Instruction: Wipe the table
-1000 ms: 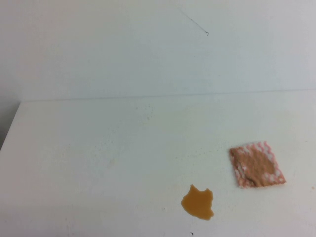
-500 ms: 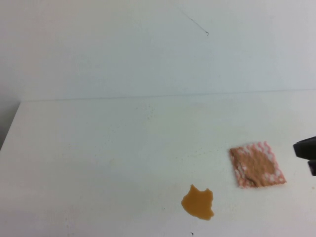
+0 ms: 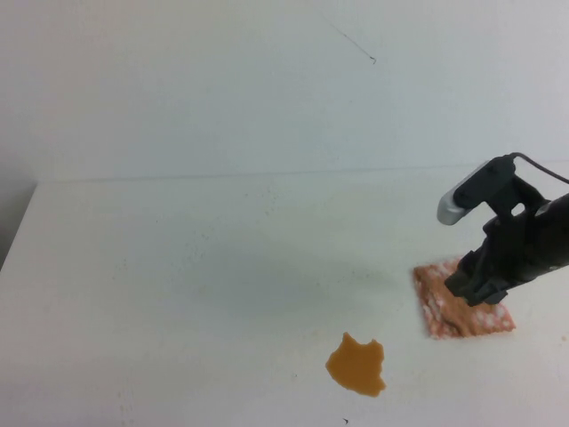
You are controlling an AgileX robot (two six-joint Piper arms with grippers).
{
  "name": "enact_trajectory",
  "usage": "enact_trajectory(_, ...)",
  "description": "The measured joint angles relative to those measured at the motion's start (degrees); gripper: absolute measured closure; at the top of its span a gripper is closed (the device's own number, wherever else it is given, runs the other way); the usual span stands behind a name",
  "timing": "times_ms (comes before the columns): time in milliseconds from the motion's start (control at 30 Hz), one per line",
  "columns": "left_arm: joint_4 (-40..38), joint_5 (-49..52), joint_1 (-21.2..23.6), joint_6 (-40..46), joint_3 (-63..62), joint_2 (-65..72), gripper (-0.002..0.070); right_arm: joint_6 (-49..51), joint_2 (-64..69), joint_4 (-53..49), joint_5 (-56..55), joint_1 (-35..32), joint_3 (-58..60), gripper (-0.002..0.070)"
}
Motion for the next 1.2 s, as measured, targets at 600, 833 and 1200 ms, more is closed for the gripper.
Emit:
enact_trajectory(600, 0.0, 0.0, 0.0, -0.1, 0.0, 0.0, 0.0678, 3.07, 17.32, -8.97, 0.8, 0.0, -10.05, 0.0286)
enact_trajectory(833, 0.0, 0.0, 0.0, -0.1, 0.0, 0.0, 0.0678, 4.08, 18.8, -9.58, 2.36, 1.49, -10.96, 0.06)
enact_trajectory(1200, 0.0, 0.0, 0.0, 0.02, 0.0, 0.0, 0.0678, 6.81, 18.9, -10.19, 2.3, 9.52, -11.28, 0.0635)
